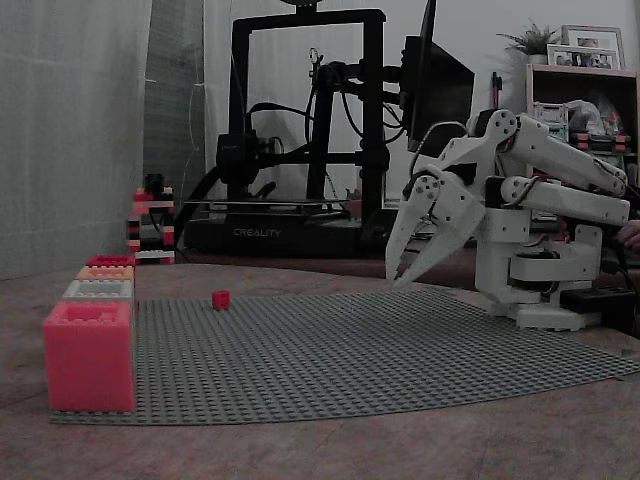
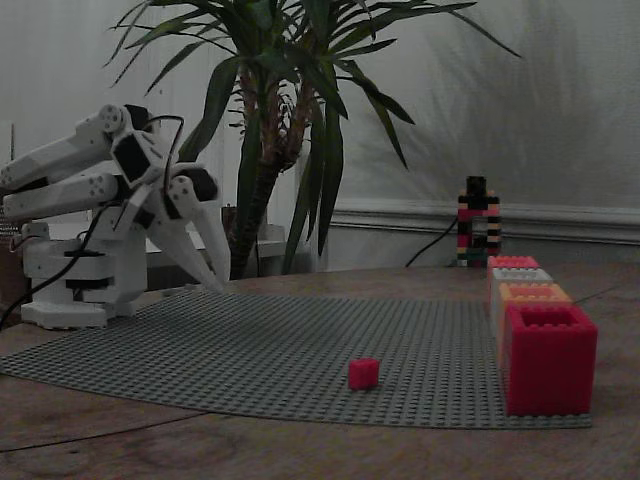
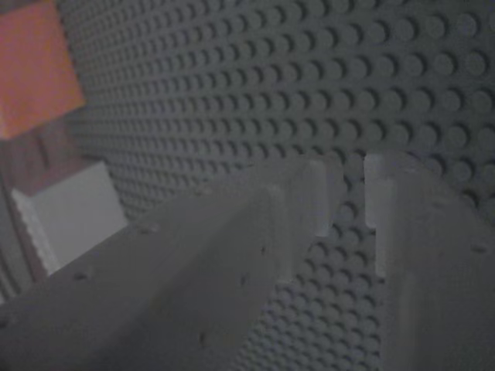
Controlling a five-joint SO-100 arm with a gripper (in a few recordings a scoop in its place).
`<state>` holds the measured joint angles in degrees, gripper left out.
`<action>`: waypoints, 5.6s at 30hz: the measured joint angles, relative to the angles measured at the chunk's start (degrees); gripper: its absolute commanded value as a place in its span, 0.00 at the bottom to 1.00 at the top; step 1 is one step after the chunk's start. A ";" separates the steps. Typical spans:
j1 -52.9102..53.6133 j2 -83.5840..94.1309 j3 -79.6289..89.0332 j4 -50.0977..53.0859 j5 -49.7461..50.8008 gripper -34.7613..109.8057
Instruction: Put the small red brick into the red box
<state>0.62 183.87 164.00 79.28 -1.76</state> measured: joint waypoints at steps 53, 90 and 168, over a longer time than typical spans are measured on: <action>0.00 -0.44 -0.09 -0.35 0.62 0.24; 18.81 -123.31 -95.89 -5.54 5.45 0.34; 19.86 -136.49 -118.13 1.49 2.90 0.39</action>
<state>20.48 47.37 45.88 80.77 1.14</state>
